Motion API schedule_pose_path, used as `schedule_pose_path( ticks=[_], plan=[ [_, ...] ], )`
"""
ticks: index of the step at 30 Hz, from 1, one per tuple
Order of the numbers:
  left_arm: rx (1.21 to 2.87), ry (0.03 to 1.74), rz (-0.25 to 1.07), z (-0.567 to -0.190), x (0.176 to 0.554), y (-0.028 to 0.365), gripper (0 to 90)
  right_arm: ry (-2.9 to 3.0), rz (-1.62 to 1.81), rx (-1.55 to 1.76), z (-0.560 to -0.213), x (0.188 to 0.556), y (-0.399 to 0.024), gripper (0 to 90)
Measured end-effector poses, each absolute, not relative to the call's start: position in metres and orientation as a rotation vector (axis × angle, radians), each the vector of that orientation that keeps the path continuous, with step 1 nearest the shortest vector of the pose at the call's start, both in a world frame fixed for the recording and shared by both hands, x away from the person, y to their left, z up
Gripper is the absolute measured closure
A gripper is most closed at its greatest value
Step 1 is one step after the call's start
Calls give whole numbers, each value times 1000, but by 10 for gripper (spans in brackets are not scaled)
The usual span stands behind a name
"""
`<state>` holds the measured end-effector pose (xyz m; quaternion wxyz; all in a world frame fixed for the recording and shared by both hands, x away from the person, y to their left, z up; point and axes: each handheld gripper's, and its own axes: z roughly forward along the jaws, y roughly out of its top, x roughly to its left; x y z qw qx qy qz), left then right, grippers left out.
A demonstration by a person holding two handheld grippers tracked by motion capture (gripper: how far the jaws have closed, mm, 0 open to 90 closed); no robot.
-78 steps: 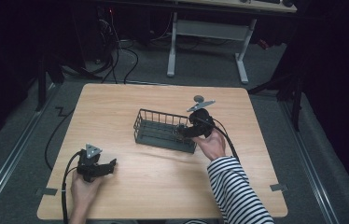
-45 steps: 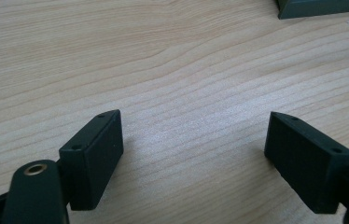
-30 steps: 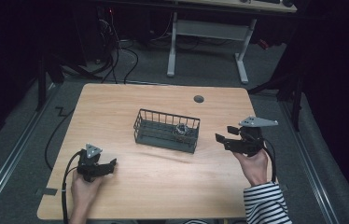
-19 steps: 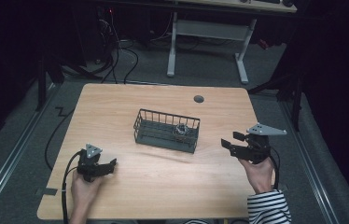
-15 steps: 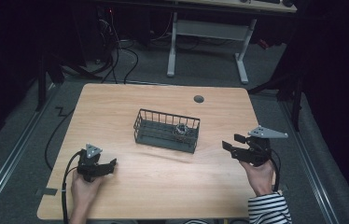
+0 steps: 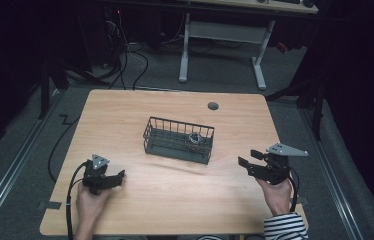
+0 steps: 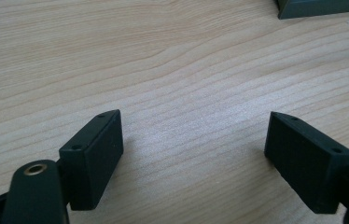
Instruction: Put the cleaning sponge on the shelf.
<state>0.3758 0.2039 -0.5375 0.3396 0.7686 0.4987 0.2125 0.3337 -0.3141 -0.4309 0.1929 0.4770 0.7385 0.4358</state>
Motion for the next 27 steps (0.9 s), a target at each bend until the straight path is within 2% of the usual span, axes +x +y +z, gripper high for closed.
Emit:
schedule_pose_path(
  ticks=[27],
  plan=[
    [2003,1292,551,-538,375,203,198,2124,1200,1420,-488,336,-304,383]
  ],
)
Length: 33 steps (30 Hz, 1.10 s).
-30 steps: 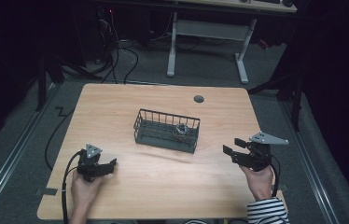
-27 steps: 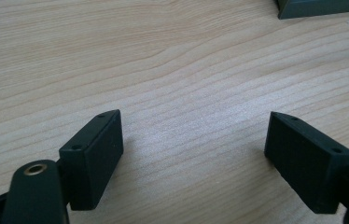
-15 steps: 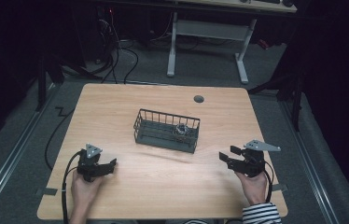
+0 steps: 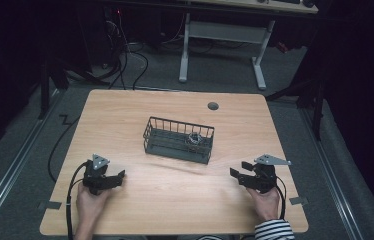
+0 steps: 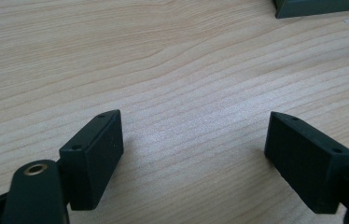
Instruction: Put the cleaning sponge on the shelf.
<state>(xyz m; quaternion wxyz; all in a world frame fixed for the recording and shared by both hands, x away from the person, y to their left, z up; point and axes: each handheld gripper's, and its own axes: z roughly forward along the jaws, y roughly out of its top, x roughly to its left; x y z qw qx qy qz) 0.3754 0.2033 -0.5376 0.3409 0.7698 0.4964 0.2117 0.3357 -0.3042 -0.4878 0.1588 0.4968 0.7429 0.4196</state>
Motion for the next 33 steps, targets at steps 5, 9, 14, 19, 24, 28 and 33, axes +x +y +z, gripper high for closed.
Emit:
schedule_pose_path(
  ticks=[5,9,14,19,24,28,33],
  plan=[
    [2003,1291,550,-538,375,203,198,2126,1182,1436,-496,336,-303,383],
    [2003,1291,551,-538,375,203,198,2139,1149,1430,-502,336,-300,380],
    [2009,1283,548,-537,375,203,197,2149,1116,1430,-508,335,-297,378],
    [2009,1283,546,-537,375,203,197,2152,1083,1431,-514,335,-297,375],
    [2008,1283,548,-537,375,203,197,2158,1032,1413,-518,335,-294,368],
    [2010,1283,547,-537,375,203,196,2170,995,1401,-523,336,-290,364],
    [2008,1284,548,-537,375,203,197,2173,977,1399,-525,337,-288,358]
  ],
)
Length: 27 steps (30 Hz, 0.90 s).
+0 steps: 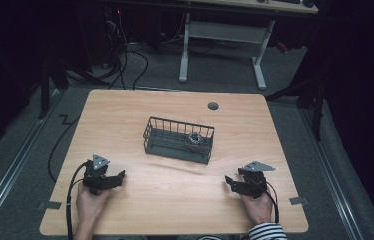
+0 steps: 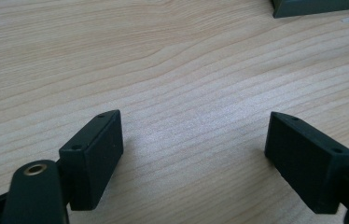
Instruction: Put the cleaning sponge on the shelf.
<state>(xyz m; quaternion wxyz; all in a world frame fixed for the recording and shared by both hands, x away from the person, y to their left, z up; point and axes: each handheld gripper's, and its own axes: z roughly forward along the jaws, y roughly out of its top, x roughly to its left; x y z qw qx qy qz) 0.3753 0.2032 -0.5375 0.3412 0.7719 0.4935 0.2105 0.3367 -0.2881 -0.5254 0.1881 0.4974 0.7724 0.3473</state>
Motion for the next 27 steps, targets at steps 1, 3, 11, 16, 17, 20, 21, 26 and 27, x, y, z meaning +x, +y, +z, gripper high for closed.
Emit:
schedule_pose_path(
  ticks=[1,3,11,16,17,20,21,26,27],
  plan=[
    [2009,1283,548,-537,375,203,197,2176,973,1393,-526,337,-288,357],
    [2008,1283,547,-537,375,203,197,2175,973,1397,-527,337,-288,354],
    [2008,1285,548,-538,375,203,196,2165,964,1385,-530,335,-288,344],
    [2008,1285,548,-538,375,203,195,2163,912,1340,-531,333,-283,337],
    [2008,1285,548,-538,375,203,194,2164,912,1339,-531,333,-284,336],
    [2008,1286,548,-538,375,203,194,2165,912,1339,-531,333,-283,331],
    [2007,1286,548,-538,375,203,194,2165,911,1339,-531,333,-283,328],
    [2005,1293,549,-538,376,203,185,2166,911,1339,-531,333,-283,327],
    [2006,1293,549,-538,376,203,183,2165,911,1340,-531,333,-283,327]
  ],
)
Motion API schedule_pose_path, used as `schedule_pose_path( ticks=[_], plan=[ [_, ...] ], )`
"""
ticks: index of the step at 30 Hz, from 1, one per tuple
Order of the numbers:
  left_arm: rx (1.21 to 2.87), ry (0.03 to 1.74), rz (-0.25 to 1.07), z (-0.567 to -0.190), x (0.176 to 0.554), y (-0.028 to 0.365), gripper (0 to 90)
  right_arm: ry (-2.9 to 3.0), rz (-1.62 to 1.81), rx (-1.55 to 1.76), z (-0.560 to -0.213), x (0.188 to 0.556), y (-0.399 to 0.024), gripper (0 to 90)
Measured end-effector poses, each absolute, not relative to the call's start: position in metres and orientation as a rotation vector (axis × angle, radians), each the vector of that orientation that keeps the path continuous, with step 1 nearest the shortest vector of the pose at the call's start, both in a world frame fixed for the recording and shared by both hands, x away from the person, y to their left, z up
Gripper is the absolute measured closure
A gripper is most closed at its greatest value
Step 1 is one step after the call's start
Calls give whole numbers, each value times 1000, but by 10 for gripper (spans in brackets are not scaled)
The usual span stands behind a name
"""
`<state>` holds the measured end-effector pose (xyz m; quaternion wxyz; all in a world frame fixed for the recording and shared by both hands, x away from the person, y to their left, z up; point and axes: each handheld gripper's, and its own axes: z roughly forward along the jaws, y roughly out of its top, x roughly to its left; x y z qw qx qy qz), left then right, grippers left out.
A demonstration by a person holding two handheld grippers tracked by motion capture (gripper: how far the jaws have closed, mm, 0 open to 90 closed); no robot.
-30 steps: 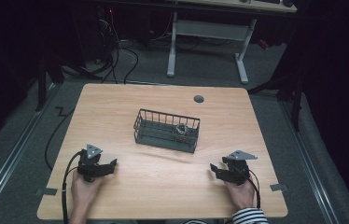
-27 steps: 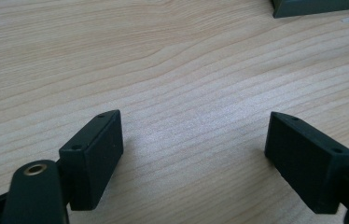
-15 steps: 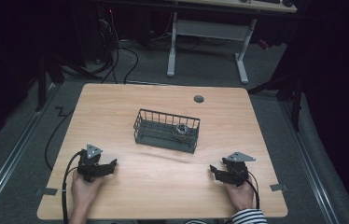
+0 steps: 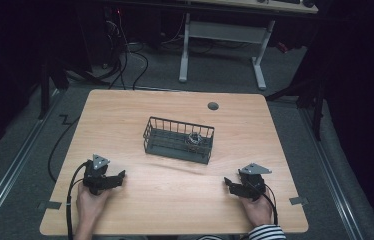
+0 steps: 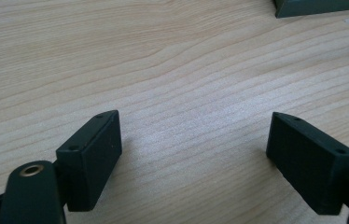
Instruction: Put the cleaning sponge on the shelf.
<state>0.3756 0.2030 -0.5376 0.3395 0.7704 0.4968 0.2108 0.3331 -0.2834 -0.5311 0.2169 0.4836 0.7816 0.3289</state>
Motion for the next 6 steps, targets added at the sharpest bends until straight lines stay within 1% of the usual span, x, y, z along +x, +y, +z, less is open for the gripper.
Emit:
schedule_pose_path(
  ticks=[6],
  plan=[
    [2005,1294,549,-538,376,203,180,2164,910,1342,-531,333,-283,323]
  ],
)
